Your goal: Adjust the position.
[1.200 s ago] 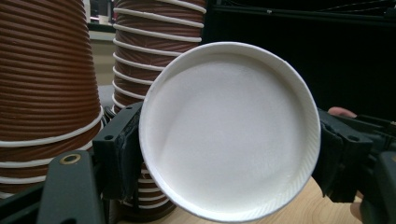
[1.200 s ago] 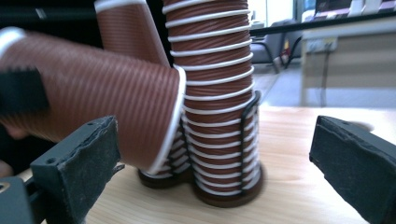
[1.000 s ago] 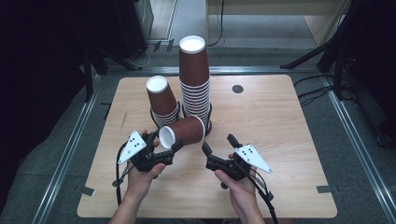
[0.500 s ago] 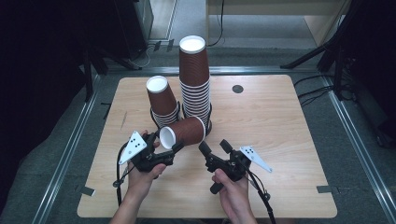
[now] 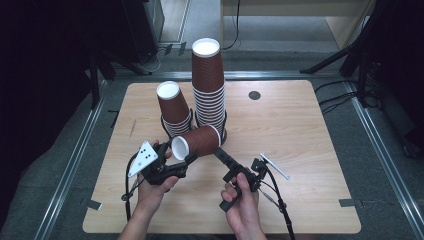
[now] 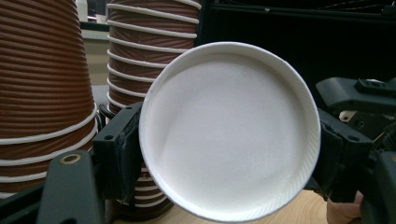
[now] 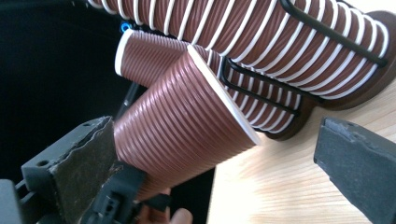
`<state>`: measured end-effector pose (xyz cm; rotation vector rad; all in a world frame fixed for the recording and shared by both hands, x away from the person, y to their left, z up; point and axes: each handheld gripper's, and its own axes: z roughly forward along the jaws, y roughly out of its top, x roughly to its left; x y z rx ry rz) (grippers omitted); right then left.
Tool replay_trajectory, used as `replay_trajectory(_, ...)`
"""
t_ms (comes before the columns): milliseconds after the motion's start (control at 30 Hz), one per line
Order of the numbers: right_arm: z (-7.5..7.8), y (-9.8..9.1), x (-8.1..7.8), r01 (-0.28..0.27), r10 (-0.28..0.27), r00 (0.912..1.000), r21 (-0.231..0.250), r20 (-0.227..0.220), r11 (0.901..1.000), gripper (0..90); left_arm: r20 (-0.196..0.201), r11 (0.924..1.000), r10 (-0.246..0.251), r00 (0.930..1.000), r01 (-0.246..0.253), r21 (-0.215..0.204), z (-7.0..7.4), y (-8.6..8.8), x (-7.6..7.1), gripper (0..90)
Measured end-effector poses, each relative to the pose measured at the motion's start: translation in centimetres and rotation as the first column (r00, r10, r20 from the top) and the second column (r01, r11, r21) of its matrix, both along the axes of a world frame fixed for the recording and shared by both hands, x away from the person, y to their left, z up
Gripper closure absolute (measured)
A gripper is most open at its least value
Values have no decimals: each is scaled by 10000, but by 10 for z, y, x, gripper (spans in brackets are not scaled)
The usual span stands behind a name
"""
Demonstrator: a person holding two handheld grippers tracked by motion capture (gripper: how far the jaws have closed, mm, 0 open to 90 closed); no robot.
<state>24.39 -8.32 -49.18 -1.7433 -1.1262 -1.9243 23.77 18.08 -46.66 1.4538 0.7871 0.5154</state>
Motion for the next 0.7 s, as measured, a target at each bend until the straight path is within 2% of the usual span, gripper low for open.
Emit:
replay_trajectory(133, 1, 3, 1, 180, -139, 9981, 666, -608, 9976, 0, 0, 10000, 26, 10000, -26, 18, -1, 0, 0, 227)
replay_trajectory(233, 0, 7, 1, 382, -231, 9909, 1125, -1322, 9929, 0, -14, 10000, 45, 10000, -45, -10, -1, -1, 0, 228)
replay_trajectory(300, -1, 9, 2, 516, -238, 9822, 1457, -1863, 9880, 0, 6, 10000, 49, 10000, -49, 14, -1, -2, -1, 228)
replay_trajectory(333, -2, 11, 2, 586, -195, 9748, 1710, -2221, 9835, 0, 26, 10000, 39, 10000, -39, 26, -1, -2, -1, 228)
replay_trajectory(400, -2, 15, 1, 686, -162, 9649, 1921, -2622, 9790, 0, 34, 10000, 49, 10000, -49, 30, -2, -3, -1, 227)
replay_trajectory(533, -3, 20, 2, 899, -95, 9508, 2466, -3097, 9649, 0, 35, 10000, 52, 10000, -52, 32, -2, -3, -1, 228)
replay_trajectory(600, -3, 21, 4, 1082, -190, 9436, 2537, -3306, 9612, 0, 38, 10000, 38, 10000, -39, 32, -2, -4, -1, 228)
replay_trajectory(700, -4, 25, 7, 1132, -57, 9318, 2755, -3628, 9546, 0, 70, 9999, 23, 10000, -23, 108, -2, -4, -1, 228)
